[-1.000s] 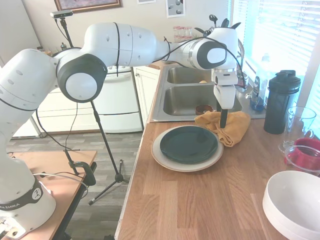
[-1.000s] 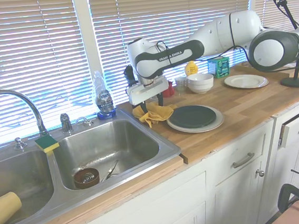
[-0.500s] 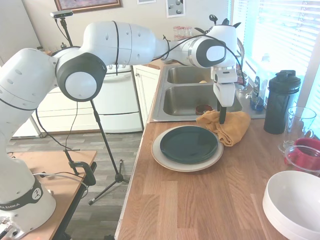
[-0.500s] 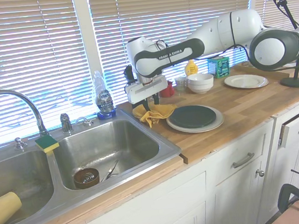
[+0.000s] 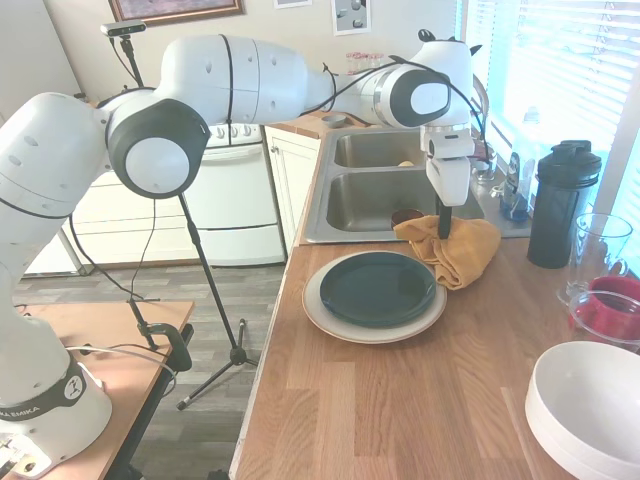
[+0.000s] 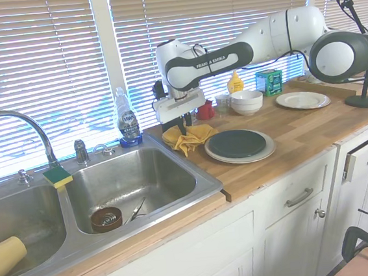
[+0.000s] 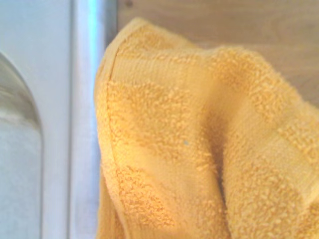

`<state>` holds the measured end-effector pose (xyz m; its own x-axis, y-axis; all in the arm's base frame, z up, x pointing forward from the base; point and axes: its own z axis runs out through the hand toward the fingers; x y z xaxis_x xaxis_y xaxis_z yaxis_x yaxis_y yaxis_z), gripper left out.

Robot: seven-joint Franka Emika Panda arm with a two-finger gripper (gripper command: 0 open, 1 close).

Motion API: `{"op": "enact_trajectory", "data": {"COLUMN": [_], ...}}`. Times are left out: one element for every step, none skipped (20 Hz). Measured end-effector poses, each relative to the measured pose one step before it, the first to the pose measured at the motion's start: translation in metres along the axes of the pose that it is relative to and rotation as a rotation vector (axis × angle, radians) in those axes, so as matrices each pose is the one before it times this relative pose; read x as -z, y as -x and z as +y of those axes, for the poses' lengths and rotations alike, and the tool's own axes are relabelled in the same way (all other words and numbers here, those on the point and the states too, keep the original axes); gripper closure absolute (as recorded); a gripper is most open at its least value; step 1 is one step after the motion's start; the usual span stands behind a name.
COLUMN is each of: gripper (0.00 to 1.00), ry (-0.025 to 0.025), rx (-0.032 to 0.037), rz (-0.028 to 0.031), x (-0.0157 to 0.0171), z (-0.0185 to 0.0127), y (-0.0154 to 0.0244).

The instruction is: Wipe the blue plate in counterclockwise motion

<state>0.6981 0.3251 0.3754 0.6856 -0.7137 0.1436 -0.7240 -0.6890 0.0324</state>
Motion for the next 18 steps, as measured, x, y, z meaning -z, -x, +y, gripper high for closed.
{"op": "enact_trajectory", "data": {"gripper": [1.0, 1.0, 1.0, 1.0, 1.0, 1.0, 1.0, 1.0, 1.0, 1.0, 1.0, 1.0, 1.0, 1.0, 1.0, 1.0, 1.0, 1.0], "ry": [-0.00626, -0.00814, -0.00703, -0.00862, -0.01056, -0.01005, -0.00941, -0.00932, -0.01005, -0.01077, -0.00817, -0.00972, -0.00773, -0.00953, -0.00906, -0.00895, -0.00964, -0.0083], "rx": [-0.00013, -0.00011, 0.00007, 0.00019, -0.00014, -0.00062, -0.00119, -0.00156, -0.00173, -0.00113, -0.00007, -0.00028, 0.00026, -0.00028, -0.00105, -0.0018, -0.0017, -0.00163], "rz": [0.00253, 0.0032, 0.00294, 0.00352, 0.00439, 0.00458, 0.00455, 0.00508, 0.0059, 0.00627, 0.00606, 0.00673, 0.00591, 0.00688, 0.00614, 0.00633, 0.00647, 0.00637], "x": [0.00491, 0.0049, 0.00428, 0.00446, 0.00504, 0.00566, 0.00675, 0.00683, 0.00762, 0.00922, 0.00862, 0.00987, 0.00965, 0.01004, 0.00969, 0.01072, 0.00953, 0.00932], "z": [0.0022, 0.00252, 0.00305, 0.0036, 0.004, 0.0049, 0.00538, 0.00563, 0.00606, 0.00641, 0.00663, 0.00699, 0.00746, 0.0077, 0.00805, 0.00883, 0.00878, 0.00913], "y": [-0.0006, -0.00068, -0.00058, -0.00053, -0.0008, -0.00116, -0.00125, -0.00147, -0.0014, -0.00098, -0.00018, -0.00008, 0.00061, 0.0004, 0.00031, 0.00029, 0.00045, 0.0006]}}
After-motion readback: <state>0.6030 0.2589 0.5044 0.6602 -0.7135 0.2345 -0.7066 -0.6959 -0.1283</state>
